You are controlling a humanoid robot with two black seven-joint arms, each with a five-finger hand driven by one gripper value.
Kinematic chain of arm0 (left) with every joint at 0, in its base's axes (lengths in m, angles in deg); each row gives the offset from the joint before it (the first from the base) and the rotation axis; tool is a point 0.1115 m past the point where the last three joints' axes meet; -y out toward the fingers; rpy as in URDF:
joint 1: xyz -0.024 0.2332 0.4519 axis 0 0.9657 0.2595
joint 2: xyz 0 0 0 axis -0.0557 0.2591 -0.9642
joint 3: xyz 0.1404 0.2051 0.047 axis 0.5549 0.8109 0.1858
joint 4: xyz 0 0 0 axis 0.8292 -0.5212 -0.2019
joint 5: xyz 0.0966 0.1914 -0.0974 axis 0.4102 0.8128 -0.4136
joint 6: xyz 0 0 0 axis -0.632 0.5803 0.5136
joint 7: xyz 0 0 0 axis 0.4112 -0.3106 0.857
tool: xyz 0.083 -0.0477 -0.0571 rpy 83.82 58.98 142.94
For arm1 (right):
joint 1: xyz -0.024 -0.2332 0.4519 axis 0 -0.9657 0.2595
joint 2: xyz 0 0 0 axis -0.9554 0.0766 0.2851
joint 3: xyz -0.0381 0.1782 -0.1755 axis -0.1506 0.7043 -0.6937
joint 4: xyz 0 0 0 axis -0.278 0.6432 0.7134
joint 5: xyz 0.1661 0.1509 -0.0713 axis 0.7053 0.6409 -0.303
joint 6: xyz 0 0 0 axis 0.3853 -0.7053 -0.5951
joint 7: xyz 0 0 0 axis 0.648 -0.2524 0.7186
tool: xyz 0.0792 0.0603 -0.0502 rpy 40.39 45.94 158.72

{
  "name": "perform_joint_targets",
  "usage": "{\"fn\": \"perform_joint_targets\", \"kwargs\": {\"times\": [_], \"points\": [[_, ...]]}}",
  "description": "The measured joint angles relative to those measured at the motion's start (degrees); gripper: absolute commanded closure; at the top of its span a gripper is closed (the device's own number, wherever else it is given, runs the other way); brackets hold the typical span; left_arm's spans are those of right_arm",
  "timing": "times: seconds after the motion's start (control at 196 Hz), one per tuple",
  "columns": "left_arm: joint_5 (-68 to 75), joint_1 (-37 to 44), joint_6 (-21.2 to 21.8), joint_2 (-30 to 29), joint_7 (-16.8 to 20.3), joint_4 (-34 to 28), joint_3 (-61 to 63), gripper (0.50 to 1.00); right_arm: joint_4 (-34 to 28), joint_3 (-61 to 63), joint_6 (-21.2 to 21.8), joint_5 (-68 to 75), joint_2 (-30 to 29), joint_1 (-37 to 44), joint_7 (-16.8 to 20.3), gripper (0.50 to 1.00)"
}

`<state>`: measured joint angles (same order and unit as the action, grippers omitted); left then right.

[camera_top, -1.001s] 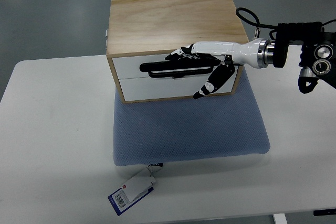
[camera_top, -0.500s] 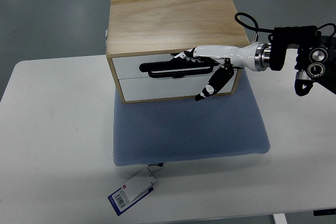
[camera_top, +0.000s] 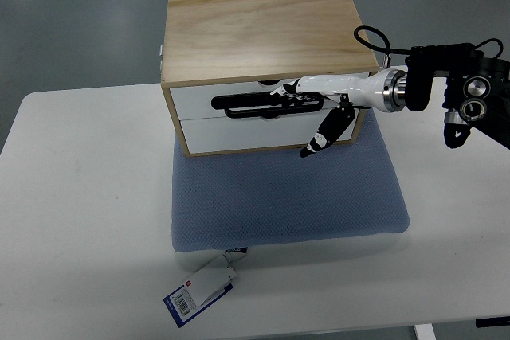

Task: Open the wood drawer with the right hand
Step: 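Hook the right hand fingers around the black bar handle, then pull the upper drawer outward toward the robot with the right hand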

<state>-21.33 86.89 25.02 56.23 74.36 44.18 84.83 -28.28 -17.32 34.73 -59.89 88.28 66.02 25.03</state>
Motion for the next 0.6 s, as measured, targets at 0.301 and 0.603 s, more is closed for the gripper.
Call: {"fn": "perform_joint_targets", "kwargs": {"times": [0.301,0.603], "points": [[0.0,0.0,0.0,0.0,0.0,0.0,0.0,0.5,0.9,-1.4,-0.2,-0.3,-0.8,0.9,1.9,0.581],[0.0,0.0,0.0,0.0,0.0,0.0,0.0,0.5,1.4,-2.1,-0.1,-0.4,-1.4,1.4,2.8,0.581]]}}
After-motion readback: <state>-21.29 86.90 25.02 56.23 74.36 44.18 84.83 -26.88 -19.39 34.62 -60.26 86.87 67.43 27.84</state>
